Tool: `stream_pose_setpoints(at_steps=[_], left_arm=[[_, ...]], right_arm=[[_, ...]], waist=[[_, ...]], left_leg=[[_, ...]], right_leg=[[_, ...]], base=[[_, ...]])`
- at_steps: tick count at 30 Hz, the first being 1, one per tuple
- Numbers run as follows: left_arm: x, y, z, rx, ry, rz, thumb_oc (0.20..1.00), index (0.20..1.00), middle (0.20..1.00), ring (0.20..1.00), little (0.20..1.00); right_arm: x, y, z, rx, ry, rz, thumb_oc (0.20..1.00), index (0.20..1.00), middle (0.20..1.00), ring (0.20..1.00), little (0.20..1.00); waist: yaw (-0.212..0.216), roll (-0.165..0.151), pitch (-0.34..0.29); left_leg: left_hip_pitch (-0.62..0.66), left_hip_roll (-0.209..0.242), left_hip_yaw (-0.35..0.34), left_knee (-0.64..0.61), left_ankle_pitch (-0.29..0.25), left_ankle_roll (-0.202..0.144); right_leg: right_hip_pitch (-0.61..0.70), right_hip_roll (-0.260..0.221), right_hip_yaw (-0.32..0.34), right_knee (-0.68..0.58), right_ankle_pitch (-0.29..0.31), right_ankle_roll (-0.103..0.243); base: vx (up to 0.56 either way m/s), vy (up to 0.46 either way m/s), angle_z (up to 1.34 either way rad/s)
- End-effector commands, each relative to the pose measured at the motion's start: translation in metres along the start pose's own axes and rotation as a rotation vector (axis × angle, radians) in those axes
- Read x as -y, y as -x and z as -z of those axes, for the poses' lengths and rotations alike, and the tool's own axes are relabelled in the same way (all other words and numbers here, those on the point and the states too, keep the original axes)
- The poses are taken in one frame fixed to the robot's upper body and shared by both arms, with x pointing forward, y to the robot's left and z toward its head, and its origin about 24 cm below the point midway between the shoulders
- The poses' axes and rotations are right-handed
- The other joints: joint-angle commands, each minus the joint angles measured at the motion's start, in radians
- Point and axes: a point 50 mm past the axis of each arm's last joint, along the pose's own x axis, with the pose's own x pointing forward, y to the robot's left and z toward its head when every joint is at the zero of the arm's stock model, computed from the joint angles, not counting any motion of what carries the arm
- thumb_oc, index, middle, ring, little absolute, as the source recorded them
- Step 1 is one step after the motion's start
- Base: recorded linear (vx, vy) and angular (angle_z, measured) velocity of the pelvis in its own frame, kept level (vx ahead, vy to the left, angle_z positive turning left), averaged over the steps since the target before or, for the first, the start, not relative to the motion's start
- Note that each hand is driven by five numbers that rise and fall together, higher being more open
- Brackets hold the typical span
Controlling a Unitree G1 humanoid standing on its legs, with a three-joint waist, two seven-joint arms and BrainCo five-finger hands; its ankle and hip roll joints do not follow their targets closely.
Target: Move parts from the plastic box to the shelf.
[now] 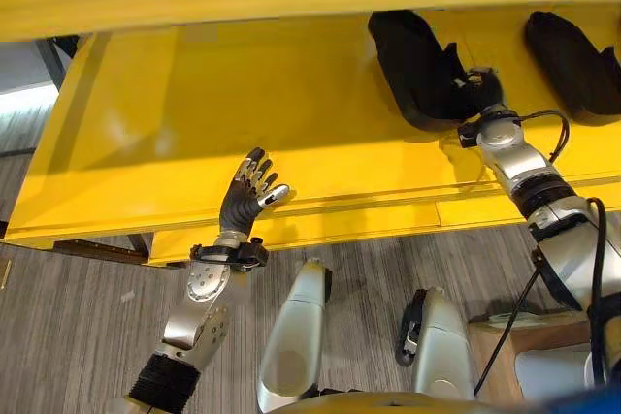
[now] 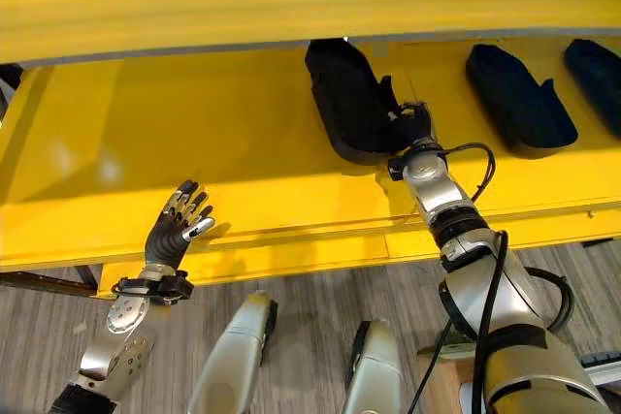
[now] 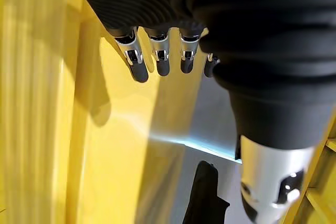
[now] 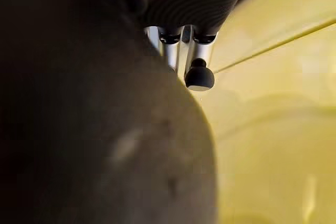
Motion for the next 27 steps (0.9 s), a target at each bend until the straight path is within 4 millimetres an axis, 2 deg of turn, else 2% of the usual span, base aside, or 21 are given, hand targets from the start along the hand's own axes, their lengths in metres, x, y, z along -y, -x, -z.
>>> stream_pose_setpoints(at_steps=[1,5,10,14,15,18,20,21,22,23,24,27], left_arm=[[0.01,0.002,-0.008,0.047,-0.004,0.047,1.0,1.0,1.0,1.0,1.0],[0.016,-0.004,-0.013,0.072,-0.01,0.069,1.0,1.0,1.0,1.0,1.0],[0.023,-0.008,-0.019,0.106,-0.016,0.097,1.0,1.0,1.0,1.0,1.0],[0.025,-0.01,-0.02,0.114,-0.013,0.101,1.0,1.0,1.0,1.0,1.0],[0.026,-0.009,-0.02,0.114,-0.012,0.1,1.0,1.0,1.0,1.0,1.0],[0.027,-0.009,-0.02,0.117,-0.004,0.105,1.0,1.0,1.0,1.0,1.0],[0.027,-0.009,-0.021,0.125,-0.002,0.105,1.0,1.0,1.0,1.0,1.0],[0.028,-0.01,-0.021,0.129,-0.002,0.106,1.0,1.0,1.0,1.0,1.0],[0.028,-0.011,-0.021,0.131,-0.001,0.104,1.0,1.0,1.0,1.0,1.0],[0.028,-0.011,-0.02,0.129,-0.001,0.103,1.0,1.0,1.0,1.0,1.0],[0.029,-0.012,-0.02,0.132,-0.001,0.104,1.0,1.0,1.0,1.0,1.0],[0.028,-0.013,-0.022,0.141,0.0,0.096,1.0,1.0,1.0,1.0,1.0]], right_arm=[[0.033,-0.013,-0.045,0.134,0.023,0.142,0.2,0.2,0.2,0.2,0.2],[0.052,-0.018,-0.039,0.068,0.131,0.218,0.2,0.2,0.2,0.2,0.2],[0.069,-0.02,-0.046,0.07,0.199,0.277,0.2,0.2,0.2,0.2,0.2],[0.076,-0.021,-0.046,0.064,0.23,0.296,0.2,0.2,0.2,0.2,0.2],[0.079,-0.021,-0.046,0.063,0.243,0.304,0.2,0.2,0.2,0.2,0.2],[0.087,-0.02,-0.043,0.053,0.296,0.32,0.2,0.2,0.2,0.2,0.2],[0.089,-0.02,-0.041,0.051,0.317,0.326,0.2,0.2,0.2,0.2,0.2],[0.09,-0.02,-0.041,0.054,0.327,0.329,0.2,0.2,0.2,0.2,0.2],[0.089,-0.02,-0.038,0.05,0.344,0.325,0.2,0.2,0.2,0.2,0.2],[0.088,-0.02,-0.038,0.048,0.345,0.323,0.2,0.2,0.2,0.2,0.2],[0.086,-0.019,-0.035,0.045,0.363,0.316,0.2,0.2,0.2,0.2,0.2],[0.082,-0.019,-0.032,0.042,0.369,0.304,0.2,0.2,0.2,0.2,0.2]], waist=[[0.022,0.008,-0.041],[0.037,0.016,-0.044],[0.052,0.025,-0.045],[0.055,0.028,-0.046],[0.059,0.027,-0.045],[0.063,0.032,-0.044],[0.063,0.031,-0.042],[0.061,0.032,-0.042],[0.061,0.033,-0.042],[0.063,0.031,-0.043],[0.059,0.032,-0.043],[0.054,0.033,-0.041]], left_leg=[[0.031,-0.019,-0.07,-0.049,-0.003,0.015],[-0.003,-0.037,-0.077,-0.019,-0.015,0.022],[-0.046,-0.054,-0.089,0.01,-0.017,0.026],[-0.065,-0.063,-0.092,0.014,-0.014,0.026],[-0.056,-0.061,-0.092,0.022,-0.039,0.027],[-0.064,-0.064,-0.093,0.024,-0.039,0.028],[-0.067,-0.065,-0.092,0.023,-0.038,0.028],[-0.081,-0.069,-0.094,0.015,-0.01,0.028],[-0.081,-0.07,-0.093,0.016,-0.012,0.028],[-0.068,-0.067,-0.091,0.022,-0.038,0.029],[-0.081,-0.069,-0.094,0.014,-0.012,0.029],[-0.083,-0.068,-0.093,0.015,-0.012,0.031]], right_leg=[[0.124,0.019,-0.021,-0.013,-0.057,-0.073],[0.103,0.016,-0.021,0.017,-0.068,-0.074],[0.07,0.013,-0.033,0.048,-0.08,-0.074],[0.059,0.011,-0.038,0.058,-0.08,-0.071],[0.071,0.013,-0.037,0.062,-0.1,-0.065],[0.063,0.008,-0.04,0.069,-0.1,-0.062],[0.059,0.006,-0.04,0.071,-0.1,-0.061],[0.043,0.003,-0.043,0.07,-0.079,-0.067],[0.044,0.004,-0.042,0.071,-0.08,-0.066],[0.058,0.006,-0.039,0.072,-0.099,-0.06],[0.044,0.004,-0.042,0.07,-0.081,-0.067],[0.041,0.004,-0.041,0.073,-0.081,-0.067]], base=[[-0.02,0.001,0.2],[-0.01,-0.005,0.2],[-0.01,-0.005,0.02],[0.01,-0.016,0.14],[0.06,-0.019,0.07],[0.02,-0.008,0.05],[-0.04,-0.002,0.04],[-0.07,0.004,0.07],[0.0,0.0,0.09],[0.01,0.002,0.08],[0.0,0.003,0.05],[-0.03,0.006,0.02]])
